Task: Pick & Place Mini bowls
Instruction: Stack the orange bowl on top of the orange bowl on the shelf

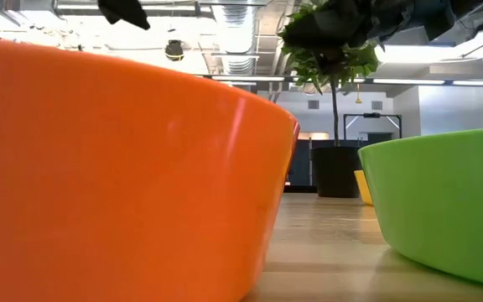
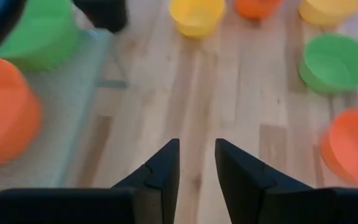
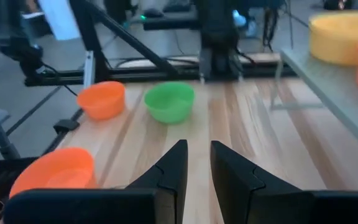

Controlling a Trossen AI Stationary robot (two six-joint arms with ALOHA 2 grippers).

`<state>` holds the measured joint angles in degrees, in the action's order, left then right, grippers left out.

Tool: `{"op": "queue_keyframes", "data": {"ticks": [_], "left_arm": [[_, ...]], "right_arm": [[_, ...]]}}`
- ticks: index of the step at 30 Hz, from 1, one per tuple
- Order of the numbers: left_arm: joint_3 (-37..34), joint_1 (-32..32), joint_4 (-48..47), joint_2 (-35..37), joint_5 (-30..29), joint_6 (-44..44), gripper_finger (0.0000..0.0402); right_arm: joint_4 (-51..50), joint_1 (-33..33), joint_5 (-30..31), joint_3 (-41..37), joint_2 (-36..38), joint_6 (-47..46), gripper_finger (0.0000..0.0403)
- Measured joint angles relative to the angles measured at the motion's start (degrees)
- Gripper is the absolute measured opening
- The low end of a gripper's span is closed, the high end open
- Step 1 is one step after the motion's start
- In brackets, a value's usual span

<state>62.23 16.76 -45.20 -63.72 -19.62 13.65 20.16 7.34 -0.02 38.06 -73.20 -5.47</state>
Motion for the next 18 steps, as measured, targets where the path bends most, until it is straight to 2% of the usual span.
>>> {"op": "queue_keyframes", "data": {"ticks": [3, 6, 12, 15, 18], "left_arm": [[-4.9, 3.9, 4.5, 0.0, -1.6, 0.5, 0.0104], [-10.2, 7.5, 13.3, 0.0, -3.7, 0.4, 0.0104], [-18.6, 13.5, 28.6, 0.0, -8.2, 0.6, 0.0104], [-21.4, 15.4, 30.9, 0.0, -11.0, 2.0, 0.0104], [-23.5, 16.2, 31.2, 0.4, -12.5, 5.1, 0.0104]], "right_arm": [[0.5, 1.1, -0.1, -0.1, -0.5, 1.3, 0.0065], [3.0, 1.7, 0.0, 0.0, -1.9, 1.2, 0.0065], [5.7, 2.0, -2.2, 3.2, -9.0, -2.0, 0.0067], [5.2, 3.2, -3.8, 7.4, -13.9, -2.1, 0.0073], [-0.7, 5.0, -5.4, 13.3, -18.0, -2.1, 0.0087]]}}
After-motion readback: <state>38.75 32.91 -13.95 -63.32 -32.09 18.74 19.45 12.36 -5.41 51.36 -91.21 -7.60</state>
